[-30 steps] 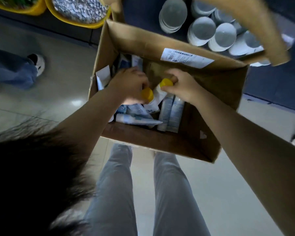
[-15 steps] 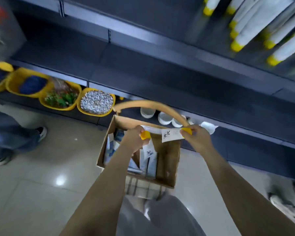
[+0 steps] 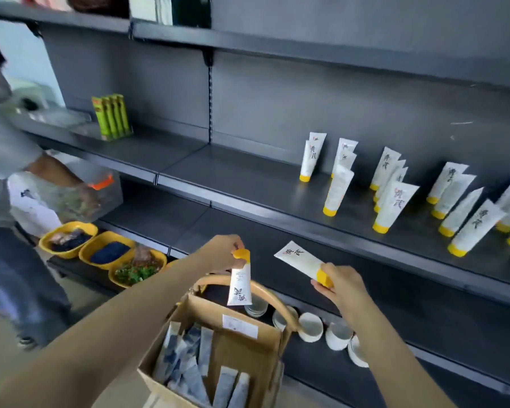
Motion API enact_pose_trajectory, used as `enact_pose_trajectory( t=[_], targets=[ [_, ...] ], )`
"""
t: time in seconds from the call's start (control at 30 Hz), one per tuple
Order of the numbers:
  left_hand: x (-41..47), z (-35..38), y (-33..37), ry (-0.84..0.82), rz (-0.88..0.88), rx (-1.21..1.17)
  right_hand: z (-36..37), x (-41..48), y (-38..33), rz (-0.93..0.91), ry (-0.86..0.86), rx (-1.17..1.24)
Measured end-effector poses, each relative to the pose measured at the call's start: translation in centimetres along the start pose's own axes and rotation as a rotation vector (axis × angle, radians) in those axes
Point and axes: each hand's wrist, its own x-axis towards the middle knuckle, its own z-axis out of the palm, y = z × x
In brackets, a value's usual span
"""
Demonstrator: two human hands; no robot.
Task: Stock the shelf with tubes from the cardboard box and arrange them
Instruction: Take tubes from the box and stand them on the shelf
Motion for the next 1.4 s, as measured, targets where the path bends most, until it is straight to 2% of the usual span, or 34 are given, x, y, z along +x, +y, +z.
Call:
enact_pose_trajectory(
  t=[0.13,0.33,0.57,0.9,1.1,1.27,1.4],
  targets=[
    [1.0,-3.9,3.3,0.096,0.025,-0.021,0.0,0.3,-2.2,0.009,-0.08,0.134],
    [2.9,-7.8,5.9,0.192,0.116,-0.266,1.4,0.7,-6.2,-0.032,-0.25,0.233],
    [5.6,-11.4,5.9,0.155,0.288,-0.478,5.0,1.3,-9.9,-0.136,-0.32,0.186],
    [8.7,-14.2,2.5,0.155,0.442,-0.658,11.4,2.6,-11.2,-0.176,-0.19,0.152],
    [10.5,-14.8,-0.1,0.273,0.474,-0.636,14.6,3.0,-12.2,-0.182,-0.062,0.169],
    [11.3,-15.5,-1.5,0.251,0.478,-0.6,16.3,3.6,-12.9,-0.19,-0.059,0.124],
    [11.0,-16.1,-2.6,0.229,0.457,-0.692,17.2,4.7,-13.5,-0.195,-0.072,0.115]
  ],
)
